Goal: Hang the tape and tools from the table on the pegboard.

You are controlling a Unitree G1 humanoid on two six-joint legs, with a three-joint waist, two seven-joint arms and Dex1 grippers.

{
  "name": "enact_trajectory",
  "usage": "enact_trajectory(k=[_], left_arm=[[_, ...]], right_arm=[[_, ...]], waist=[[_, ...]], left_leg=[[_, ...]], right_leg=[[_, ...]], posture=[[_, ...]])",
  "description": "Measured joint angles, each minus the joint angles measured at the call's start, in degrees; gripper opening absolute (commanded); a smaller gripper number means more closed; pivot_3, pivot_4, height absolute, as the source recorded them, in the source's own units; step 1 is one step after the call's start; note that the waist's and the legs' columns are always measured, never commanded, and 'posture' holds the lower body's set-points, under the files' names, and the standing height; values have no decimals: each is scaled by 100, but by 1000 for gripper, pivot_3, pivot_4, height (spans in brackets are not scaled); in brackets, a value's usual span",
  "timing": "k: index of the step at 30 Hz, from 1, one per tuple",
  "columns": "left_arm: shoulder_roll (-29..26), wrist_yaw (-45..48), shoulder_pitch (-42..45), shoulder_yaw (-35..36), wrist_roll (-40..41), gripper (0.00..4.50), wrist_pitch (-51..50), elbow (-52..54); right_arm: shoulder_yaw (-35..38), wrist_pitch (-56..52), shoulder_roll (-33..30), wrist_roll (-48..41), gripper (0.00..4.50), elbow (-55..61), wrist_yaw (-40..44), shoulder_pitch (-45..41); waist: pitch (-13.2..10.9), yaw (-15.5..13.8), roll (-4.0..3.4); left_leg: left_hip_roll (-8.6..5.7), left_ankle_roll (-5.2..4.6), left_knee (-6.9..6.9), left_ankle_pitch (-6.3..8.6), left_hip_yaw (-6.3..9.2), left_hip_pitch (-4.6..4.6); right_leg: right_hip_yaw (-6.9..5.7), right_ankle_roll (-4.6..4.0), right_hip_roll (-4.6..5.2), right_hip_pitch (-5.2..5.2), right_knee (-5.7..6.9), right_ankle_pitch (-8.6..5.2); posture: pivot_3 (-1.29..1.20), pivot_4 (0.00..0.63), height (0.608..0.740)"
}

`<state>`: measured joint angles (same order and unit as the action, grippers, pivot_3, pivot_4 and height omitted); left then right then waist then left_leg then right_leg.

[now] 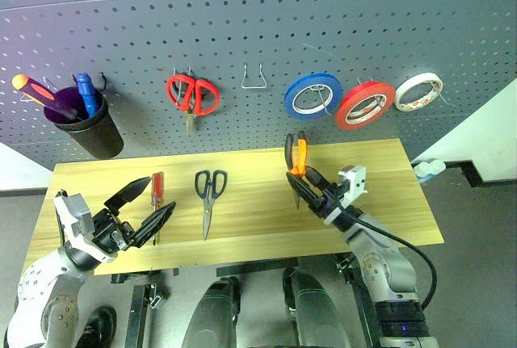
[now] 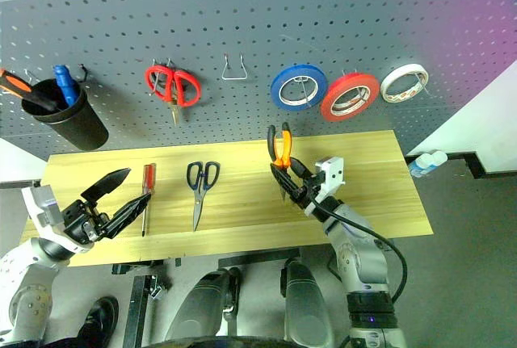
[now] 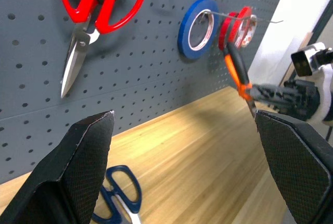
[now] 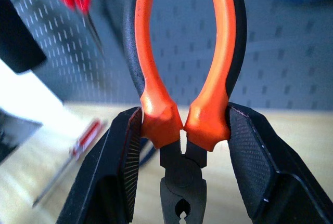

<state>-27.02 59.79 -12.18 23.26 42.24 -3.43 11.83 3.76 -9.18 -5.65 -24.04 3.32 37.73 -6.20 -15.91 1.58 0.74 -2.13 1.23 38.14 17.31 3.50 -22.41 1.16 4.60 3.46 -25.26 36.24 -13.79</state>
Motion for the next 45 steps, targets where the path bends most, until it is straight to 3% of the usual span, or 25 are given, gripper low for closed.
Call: enact_trajectory(k=[7,24,32,45], left_arm=[[89,-33,118,6,80,4500,43,64],[495,-288,370,-175,-123,4500,509,60],[523,-328,320,-181,-170,4500,567,50],[530,-487,-110,-208,-166,4500,624,310]], right_arm=[[-24,346,68,-216,2097,-76,227,-199],[-184,504,365,-421,2097,-193,65,-1587],[-324,901,819,-221,2097,-1113,-75,-2465],[-28,2066,972,61,2097,-3151,-23,-3694]], waist=[[71,62,18],[422,80,25],[478,69,28],[478,-28,28]], left_leg=[[-1,4,1,-3,0,0],[0,26,9,-16,-5,21],[3,31,6,-23,-13,109],[4,31,7,-24,-10,108]], right_leg=[[-1,0,-2,-1,3,2],[5,-3,-17,-3,50,5],[16,-6,-26,64,80,2],[18,-6,-26,59,84,2]], posture=[[-30,167,738],[8,102,738],[43,108,738],[94,130,738]])
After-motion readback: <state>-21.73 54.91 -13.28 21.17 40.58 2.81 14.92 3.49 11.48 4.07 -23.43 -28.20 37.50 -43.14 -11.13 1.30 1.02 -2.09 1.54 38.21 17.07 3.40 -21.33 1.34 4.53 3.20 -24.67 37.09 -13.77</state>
